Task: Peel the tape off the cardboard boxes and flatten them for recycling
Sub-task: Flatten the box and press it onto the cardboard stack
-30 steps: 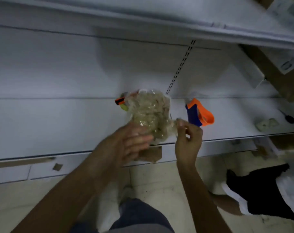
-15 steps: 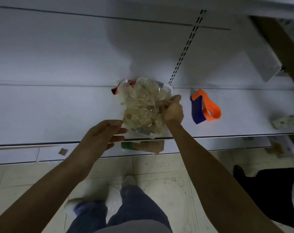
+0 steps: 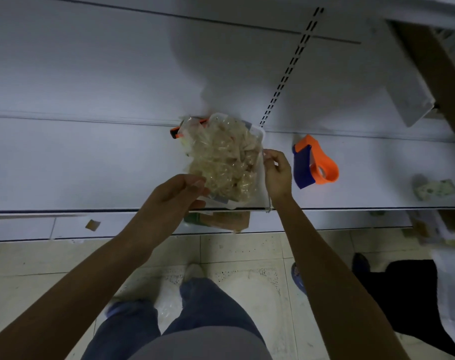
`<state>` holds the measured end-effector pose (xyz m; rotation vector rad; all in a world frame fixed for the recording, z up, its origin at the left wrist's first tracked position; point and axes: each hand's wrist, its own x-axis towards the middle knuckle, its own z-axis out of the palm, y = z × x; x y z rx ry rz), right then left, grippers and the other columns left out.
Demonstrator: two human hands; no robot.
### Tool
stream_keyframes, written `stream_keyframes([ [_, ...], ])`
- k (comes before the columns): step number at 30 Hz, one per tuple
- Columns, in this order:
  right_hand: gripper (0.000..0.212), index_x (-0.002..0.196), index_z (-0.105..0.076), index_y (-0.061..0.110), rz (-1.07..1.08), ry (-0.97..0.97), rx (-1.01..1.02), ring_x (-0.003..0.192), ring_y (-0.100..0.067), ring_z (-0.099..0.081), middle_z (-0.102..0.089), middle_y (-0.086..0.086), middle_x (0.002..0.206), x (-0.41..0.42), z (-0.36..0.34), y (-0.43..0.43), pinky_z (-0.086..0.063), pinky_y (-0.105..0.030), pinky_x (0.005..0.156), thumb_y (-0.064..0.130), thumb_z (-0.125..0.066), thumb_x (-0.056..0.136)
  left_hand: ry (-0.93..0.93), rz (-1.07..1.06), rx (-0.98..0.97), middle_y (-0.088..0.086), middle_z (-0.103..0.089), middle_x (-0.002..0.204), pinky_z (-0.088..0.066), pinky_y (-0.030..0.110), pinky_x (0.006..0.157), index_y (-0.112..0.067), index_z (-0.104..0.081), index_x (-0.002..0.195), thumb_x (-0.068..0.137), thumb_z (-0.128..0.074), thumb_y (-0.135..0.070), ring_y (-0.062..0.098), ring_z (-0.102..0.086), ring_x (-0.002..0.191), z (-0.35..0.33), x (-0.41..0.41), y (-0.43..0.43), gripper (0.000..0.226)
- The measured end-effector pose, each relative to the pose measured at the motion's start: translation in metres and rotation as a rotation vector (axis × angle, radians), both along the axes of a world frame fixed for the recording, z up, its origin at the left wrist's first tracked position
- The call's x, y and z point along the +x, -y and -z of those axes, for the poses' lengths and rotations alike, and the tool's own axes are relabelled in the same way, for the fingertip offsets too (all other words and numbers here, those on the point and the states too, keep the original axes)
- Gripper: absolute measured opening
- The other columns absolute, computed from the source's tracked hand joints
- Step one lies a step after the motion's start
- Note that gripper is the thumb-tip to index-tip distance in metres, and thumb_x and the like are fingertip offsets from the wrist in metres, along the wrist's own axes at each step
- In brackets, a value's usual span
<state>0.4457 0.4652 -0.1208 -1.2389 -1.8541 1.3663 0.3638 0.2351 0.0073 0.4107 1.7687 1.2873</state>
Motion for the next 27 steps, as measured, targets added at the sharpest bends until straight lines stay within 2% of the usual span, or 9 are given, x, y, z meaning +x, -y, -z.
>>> stream_keyframes([
  [5,0.017,0.116,-0.053,0.022,0.086,-0.200,0.034,0.089,0.012,-0.056,-0.057,0.015,0.100,0.008,-0.050,0.050,-0.044,-0.009,0.075,0.021,-0.046,0.101,-0.192,-0.024,0.063,-0.013,-0.065,0.107,-0.045,0.003,0.076,-0.028,-0.058,0.110,0.098,-0.045,-0.021,0.001,-0.063,0.095,0.000,-0.007,0.001,0.019],
  [7,0.027,0.128,-0.044,0.028,-0.067,-0.274,0.005,0.099,0.015,-0.054,-0.054,0.020,0.113,-0.001,-0.070,0.089,-0.047,-0.007,0.077,0.029,-0.043,0.101,-0.216,-0.045,0.080,-0.014,-0.065,0.107,-0.044,0.002,0.076,-0.026,-0.058,0.113,0.098,-0.044,-0.021,-0.003,-0.063,0.093,-0.002,-0.016,0.008,0.021],
  [9,0.045,0.138,-0.039,0.025,-0.219,-0.269,0.056,0.112,0.013,-0.049,-0.049,0.024,0.124,-0.017,-0.086,0.129,-0.049,-0.019,0.092,0.045,-0.040,0.098,-0.214,-0.082,0.094,-0.016,-0.063,0.108,-0.043,0.001,0.075,-0.025,-0.056,0.119,0.100,-0.041,-0.024,-0.008,-0.063,0.091,-0.008,-0.029,0.022,0.024],
  [12,0.064,0.139,-0.037,0.027,-0.430,-0.290,0.218,0.129,0.006,-0.039,-0.042,0.025,0.138,-0.047,-0.110,0.179,-0.034,-0.027,0.109,0.067,-0.035,0.089,-0.248,-0.178,0.123,-0.010,-0.064,0.114,-0.042,0.001,0.074,-0.023,-0.053,0.127,0.102,-0.034,-0.028,-0.009,-0.063,0.092,-0.024,-0.053,0.054,0.032],
  [15,0.059,0.142,-0.034,0.031,-0.661,-0.327,0.339,0.134,0.003,-0.035,-0.040,0.015,0.146,-0.077,-0.142,0.219,-0.032,-0.023,0.109,0.064,-0.030,0.093,-0.307,-0.306,0.156,-0.005,-0.067,0.112,-0.045,0.004,0.075,-0.016,-0.053,0.132,0.102,-0.028,-0.031,-0.002,-0.066,0.092,-0.047,-0.079,0.096,0.042],
  [18,0.051,0.143,-0.035,0.025,-0.831,-0.431,0.618,0.137,-0.008,-0.037,-0.042,0.007,0.146,-0.112,-0.180,0.258,-0.038,-0.036,0.108,0.053,-0.030,0.099,-0.408,-0.408,0.183,-0.005,-0.072,0.102,-0.051,0.018,0.087,-0.016,-0.057,0.128,0.098,-0.027,-0.042,0.009,-0.070,0.092,-0.074,-0.103,0.147,0.050],
  [20,0.049,0.141,-0.038,0.017,-0.877,-0.529,0.801,0.137,-0.014,-0.039,-0.045,-0.001,0.145,-0.137,-0.207,0.288,-0.039,-0.037,0.108,0.046,-0.033,0.101,-0.575,-0.435,0.168,-0.009,-0.073,0.101,-0.049,0.033,0.097,-0.025,-0.059,0.126,0.098,-0.027,-0.055,0.008,-0.069,0.096,-0.097,-0.117,0.190,0.052],
  [22,0.048,0.138,-0.042,0.012,-0.884,-0.620,0.952,0.135,-0.019,-0.041,-0.048,-0.007,0.143,-0.161,-0.238,0.320,-0.039,-0.037,0.107,0.042,-0.036,0.101,-0.824,-0.440,0.104,-0.017,-0.071,0.105,-0.048,0.032,0.096,-0.033,-0.056,0.129,0.093,-0.025,-0.062,0.001,-0.066,0.100,-0.125,-0.132,0.240,0.055],
  [27,0.047,0.138,-0.040,0.018,-0.846,-0.719,1.207,0.138,-0.018,-0.037,-0.047,-0.006,0.144,-0.215,-0.305,0.403,-0.032,-0.030,0.112,0.046,-0.032,0.101,-1.577,-0.386,-0.402,-0.018,-0.071,0.100,-0.047,0.024,0.062,-0.033,-0.049,0.136,0.096,-0.022,-0.059,0.008,-0.067,0.081,-0.200,-0.162,0.360,0.056],
])
